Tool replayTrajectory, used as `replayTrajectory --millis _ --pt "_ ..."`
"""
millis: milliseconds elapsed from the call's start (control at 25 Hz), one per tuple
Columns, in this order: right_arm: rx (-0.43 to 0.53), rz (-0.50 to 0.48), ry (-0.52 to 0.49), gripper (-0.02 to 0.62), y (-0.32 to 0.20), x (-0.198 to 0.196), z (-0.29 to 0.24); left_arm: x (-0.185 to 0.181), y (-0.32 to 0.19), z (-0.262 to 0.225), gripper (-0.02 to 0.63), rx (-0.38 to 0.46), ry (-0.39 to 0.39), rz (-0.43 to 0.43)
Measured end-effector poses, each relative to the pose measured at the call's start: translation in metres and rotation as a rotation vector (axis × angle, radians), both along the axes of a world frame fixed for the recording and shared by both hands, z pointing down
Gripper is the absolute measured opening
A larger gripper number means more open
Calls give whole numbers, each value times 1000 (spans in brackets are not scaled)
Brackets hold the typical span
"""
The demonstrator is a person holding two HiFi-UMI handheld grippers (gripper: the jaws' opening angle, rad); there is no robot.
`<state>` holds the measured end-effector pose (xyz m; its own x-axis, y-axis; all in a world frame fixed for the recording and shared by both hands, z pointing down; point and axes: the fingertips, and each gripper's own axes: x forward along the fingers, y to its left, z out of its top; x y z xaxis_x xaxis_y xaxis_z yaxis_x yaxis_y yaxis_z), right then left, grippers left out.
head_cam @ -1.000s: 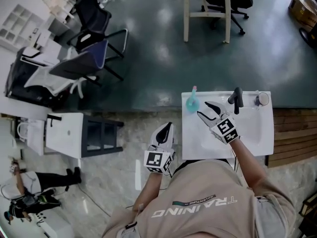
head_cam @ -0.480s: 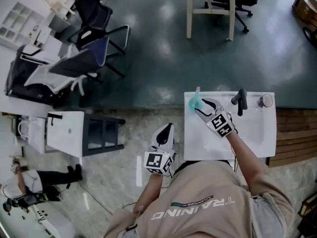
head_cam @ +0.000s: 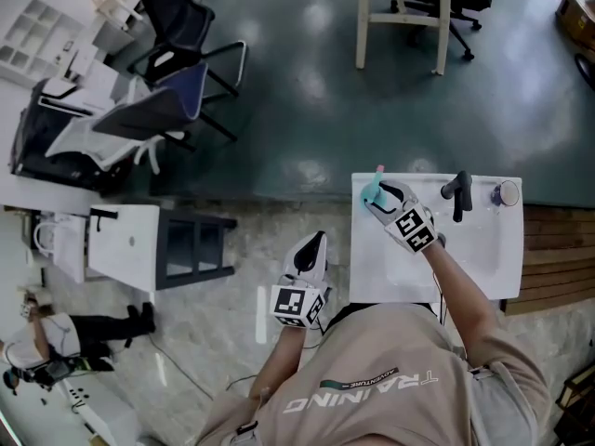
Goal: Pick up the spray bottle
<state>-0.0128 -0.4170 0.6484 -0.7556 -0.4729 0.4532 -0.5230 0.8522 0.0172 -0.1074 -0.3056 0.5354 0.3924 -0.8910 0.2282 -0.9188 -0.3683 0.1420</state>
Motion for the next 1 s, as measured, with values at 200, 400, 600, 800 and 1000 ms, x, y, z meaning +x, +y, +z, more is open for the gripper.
replayTrajectory --millis 200,400,600,800,1000 --pt "11 -2 -17 201 -1 -5 -1 -4 0 4 18 -15 -3 -7" --pt "35 30 -31 132 -6 -3 -5 -6 0 3 18 -14 -4 -9" --pt "47 39 -39 135 -6 -3 -5 -11 1 5 18 -19 -8 -16" --pt "48 46 -47 132 -6 -2 -4 -11 2 8 18 -22 -8 -16" --pt "52 45 -38 130 -3 0 -6 -9 2 6 18 -19 -4 -14"
